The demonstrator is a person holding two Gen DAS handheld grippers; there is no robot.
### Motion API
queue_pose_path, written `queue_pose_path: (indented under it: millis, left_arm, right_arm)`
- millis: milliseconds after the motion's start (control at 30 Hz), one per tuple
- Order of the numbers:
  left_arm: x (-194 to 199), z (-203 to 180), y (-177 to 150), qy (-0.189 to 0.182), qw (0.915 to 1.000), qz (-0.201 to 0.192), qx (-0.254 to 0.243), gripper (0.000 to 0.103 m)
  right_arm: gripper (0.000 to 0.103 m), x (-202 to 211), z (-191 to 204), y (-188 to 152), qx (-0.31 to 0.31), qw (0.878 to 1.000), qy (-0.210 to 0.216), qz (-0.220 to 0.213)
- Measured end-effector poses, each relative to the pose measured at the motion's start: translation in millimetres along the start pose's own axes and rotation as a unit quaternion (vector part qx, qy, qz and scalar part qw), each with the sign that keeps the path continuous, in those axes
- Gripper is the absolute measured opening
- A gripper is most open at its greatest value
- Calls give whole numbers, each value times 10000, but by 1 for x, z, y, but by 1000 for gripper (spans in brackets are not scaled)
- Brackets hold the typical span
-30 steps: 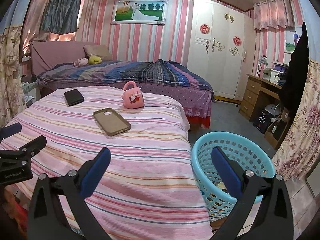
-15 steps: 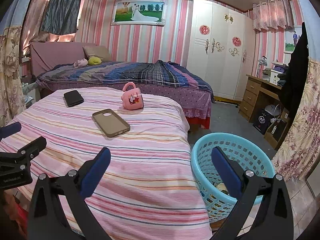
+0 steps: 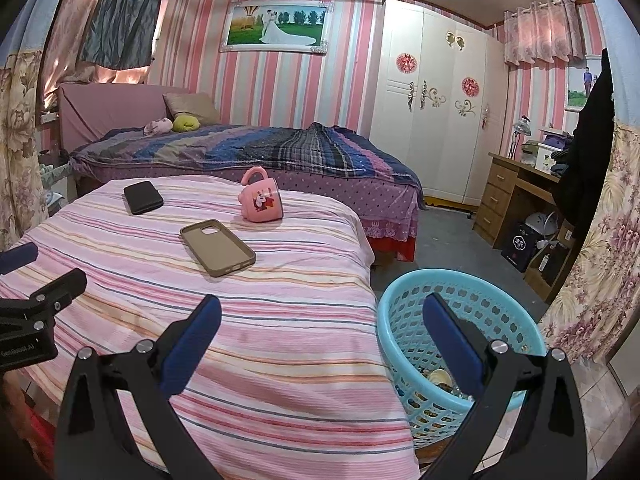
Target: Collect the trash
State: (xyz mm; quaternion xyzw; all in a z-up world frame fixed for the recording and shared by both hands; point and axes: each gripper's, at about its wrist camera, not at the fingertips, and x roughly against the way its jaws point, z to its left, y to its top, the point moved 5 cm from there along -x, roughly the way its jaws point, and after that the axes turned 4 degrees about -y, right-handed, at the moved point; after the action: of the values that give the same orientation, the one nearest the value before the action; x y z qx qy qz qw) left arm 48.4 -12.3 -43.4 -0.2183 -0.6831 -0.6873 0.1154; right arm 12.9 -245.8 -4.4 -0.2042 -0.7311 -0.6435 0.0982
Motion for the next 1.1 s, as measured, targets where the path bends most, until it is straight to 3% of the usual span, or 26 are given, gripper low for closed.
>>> queue_pose_path:
  millis: [1100]
  left_arm:
    - [1,8,1,40,9999,-12,159,98]
  right_arm:
    - [98,-3,-5,-1,-27,10000,-50,-25]
